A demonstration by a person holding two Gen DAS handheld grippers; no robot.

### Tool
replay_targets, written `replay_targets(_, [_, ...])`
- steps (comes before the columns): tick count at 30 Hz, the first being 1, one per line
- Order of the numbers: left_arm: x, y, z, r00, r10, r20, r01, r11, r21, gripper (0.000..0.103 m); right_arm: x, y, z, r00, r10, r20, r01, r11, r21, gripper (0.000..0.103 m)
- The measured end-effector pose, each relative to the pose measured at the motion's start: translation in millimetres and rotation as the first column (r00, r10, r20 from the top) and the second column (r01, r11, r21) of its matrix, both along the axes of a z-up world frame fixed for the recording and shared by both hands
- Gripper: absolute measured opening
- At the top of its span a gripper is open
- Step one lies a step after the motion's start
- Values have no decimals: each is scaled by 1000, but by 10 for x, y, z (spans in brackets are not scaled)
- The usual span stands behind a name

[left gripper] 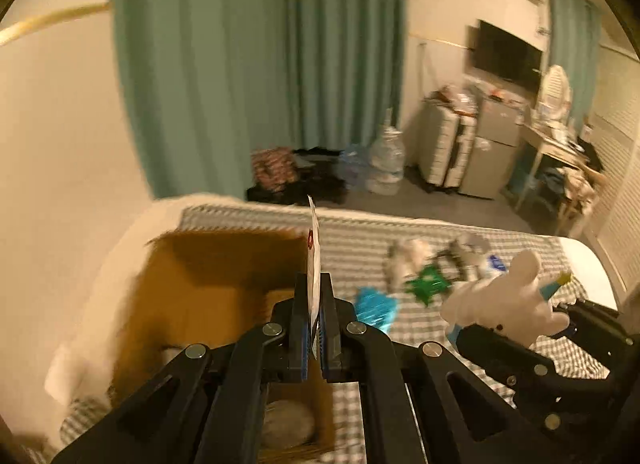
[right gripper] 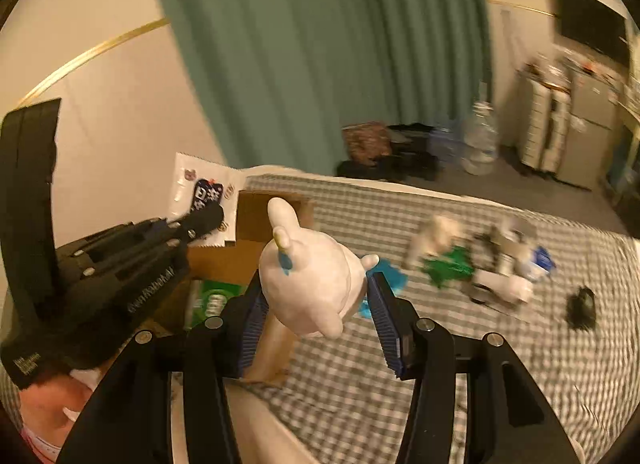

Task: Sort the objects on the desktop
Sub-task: 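Carry the sachet and figurine to the cardboard box and release both, then move both tools back toward the hair-dryer parts on the bed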

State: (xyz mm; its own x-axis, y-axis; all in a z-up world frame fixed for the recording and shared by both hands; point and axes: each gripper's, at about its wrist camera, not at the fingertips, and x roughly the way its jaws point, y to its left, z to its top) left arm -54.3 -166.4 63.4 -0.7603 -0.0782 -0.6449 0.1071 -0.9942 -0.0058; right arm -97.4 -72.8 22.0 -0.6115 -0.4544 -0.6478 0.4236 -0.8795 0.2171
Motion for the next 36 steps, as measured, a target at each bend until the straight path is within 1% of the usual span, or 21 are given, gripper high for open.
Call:
replay_targets(3, [13,-407,-194,996,64,54,-64,998,6,3,-58,-415,-84,997,68,33,-68,998,-3,49])
replay_targets(6, [38,-622,-413,990,96,102,-98,995,11,3,-138,-743,-246,989,120,81,-120,993,0,50])
replay_targets(8, [19,-723,-562,985,107,132,-110,994,16,3,-217,-910,-375,983,143,118,-145,989,4,49])
replay_targets(10, [15,-739,-685,981,111,161,-115,993,12,3,-291,-973,-458,977,155,144,-156,988,-5,49])
replay_targets(11, [-1,-752,-728,978,117,170,-120,993,8,6,-348,-1027,-493,974,157,160,-157,987,-14,50])
replay_targets(12, [-27,-759,-777,975,119,185,-123,992,8,15,-425,-1048,-530,972,150,180,-146,989,-32,50])
replay_targets(13, [-39,-771,-816,973,121,197,-126,992,11,23,-497,-1052,-558,969,144,199,-136,989,-51,53])
replay_targets(14, [-53,-770,-845,969,137,207,-141,990,4,53,-574,-1044,-580,964,141,224,-125,989,-84,61])
replay_targets(15, [-34,-795,-863,964,159,212,-162,987,-7,83,-624,-1017,-587,963,135,234,-112,988,-108,65])
replay_targets(16, [-5,-813,-862,964,173,203,-175,984,-7,88,-658,-980,-577,963,128,237,-99,986,-130,70])
replay_targets(17, [10,-817,-856,965,179,191,-182,983,2,89,-684,-940,-561,965,123,233,-89,985,-148,71])
replay_targets(19, [16,-813,-850,963,185,198,-192,981,19,90,-705,-875,-514,971,105,213,-74,986,-147,72])
replay_targets(22, [15,-712,-826,961,189,201,-195,981,9,91,-665,-691,-460,983,42,176,-23,994,-107,72])
replay_targets(25, [13,-479,-729,971,161,176,-165,986,7,96,-592,-385,-447,992,-31,123,37,998,-49,72])
replay_targets(27, [6,-277,-686,978,129,162,-132,991,12,101,-532,-151,-444,992,-89,89,90,996,-6,72])
replay_targets(29, [-14,-15,-652,986,78,147,-83,996,23,103,-451,159,-461,986,-151,71,150,989,22,76])
replay_targets(30, [-26,181,-651,990,43,136,-48,998,32,103,-423,289,-470,983,-171,71,170,985,24,76])
replay_targets(31, [-43,286,-639,991,24,130,-29,999,36,103,-404,432,-488,979,-193,72,192,981,27,76])
replay_targets(33, [-86,575,-684,992,-29,122,23,998,52,103,-364,780,-551,965,-253,71,251,967,40,77])
replay_targets(34, [-101,719,-725,991,-54,122,47,997,63,103,-356,927,-590,958,-277,71,275,960,48,80])
replay_targets(36, [-149,988,-849,987,-91,130,81,994,77,103,-311,1237,-672,941,-331,66,327,943,64,81])
